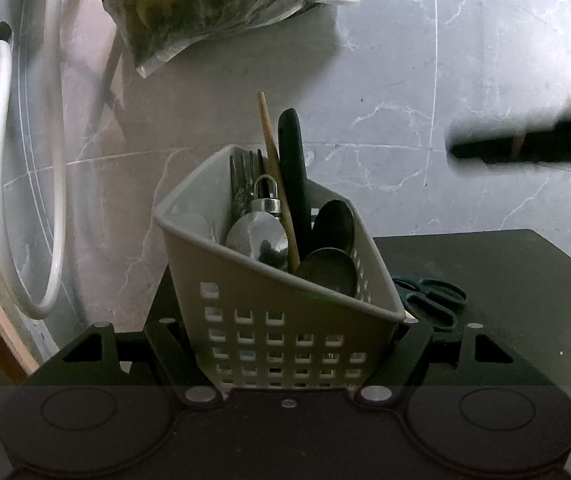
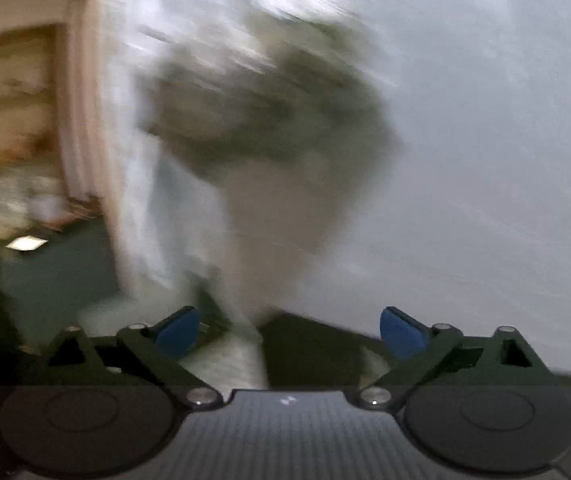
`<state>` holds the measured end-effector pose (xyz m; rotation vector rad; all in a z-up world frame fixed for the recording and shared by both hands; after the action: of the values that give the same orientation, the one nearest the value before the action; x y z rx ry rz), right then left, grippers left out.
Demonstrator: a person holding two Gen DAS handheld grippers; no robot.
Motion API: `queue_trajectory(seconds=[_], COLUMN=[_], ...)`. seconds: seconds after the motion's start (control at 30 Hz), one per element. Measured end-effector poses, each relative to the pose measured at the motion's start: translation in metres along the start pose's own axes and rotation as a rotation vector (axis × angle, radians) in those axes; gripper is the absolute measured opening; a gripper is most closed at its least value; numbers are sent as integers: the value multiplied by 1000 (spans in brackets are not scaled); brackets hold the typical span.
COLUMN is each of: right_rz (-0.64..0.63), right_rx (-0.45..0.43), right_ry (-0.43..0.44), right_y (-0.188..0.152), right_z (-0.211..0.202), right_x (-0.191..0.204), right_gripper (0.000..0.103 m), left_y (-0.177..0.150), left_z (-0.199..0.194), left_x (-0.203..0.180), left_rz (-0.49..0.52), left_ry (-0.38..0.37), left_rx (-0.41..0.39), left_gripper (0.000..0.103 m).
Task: Organize utensils
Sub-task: 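Reach the right tool to the wooden chopstick and grasp it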
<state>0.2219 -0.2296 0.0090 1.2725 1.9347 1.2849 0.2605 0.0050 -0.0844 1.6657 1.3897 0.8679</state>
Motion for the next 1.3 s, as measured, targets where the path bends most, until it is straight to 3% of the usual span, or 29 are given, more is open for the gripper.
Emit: queue_trajectory(seconds=[0.13, 0.33, 0.63, 0.8, 0.93, 1.07, 1.2, 1.3], right_rz=[67, 79, 59, 54, 23, 1, -8, 31], right_rx=[195, 285, 311, 344, 384, 419, 448, 470], right_ry=[-127, -200, -173, -96, -45, -16, -36, -65], right_y=[-43, -69, -80, -86, -94, -100, -106, -110], right_z=[38, 57, 48, 35, 34, 38, 44, 45], right_x=[-53, -73, -60, -38, -17, 2, 8, 4], right_gripper=[103, 103, 103, 101, 87, 60, 35, 24], left_y=[1, 1, 0, 0, 0, 0, 0, 0], left_z=[1, 1, 0, 0, 0, 0, 0, 0], left_x=[0, -2, -2, 0, 0, -1, -1, -1], left_rz=[-1, -9, -9, -9, -11, -12, -12, -8], left_ry=[4, 16, 18, 14, 13, 12, 10, 6], left_rx=[8, 17, 21, 21, 20, 19, 17, 14], left_gripper=[77, 77, 77, 77, 77, 77, 77, 77])
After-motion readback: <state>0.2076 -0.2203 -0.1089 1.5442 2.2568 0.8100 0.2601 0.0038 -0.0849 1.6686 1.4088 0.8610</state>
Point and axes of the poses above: each gripper's, at about its wrist camera, not at the fingertips, and z roughly the way its jaws point, x to its left, y to its top, the point moved 10 cm from there along z, roughly the way its jaws point
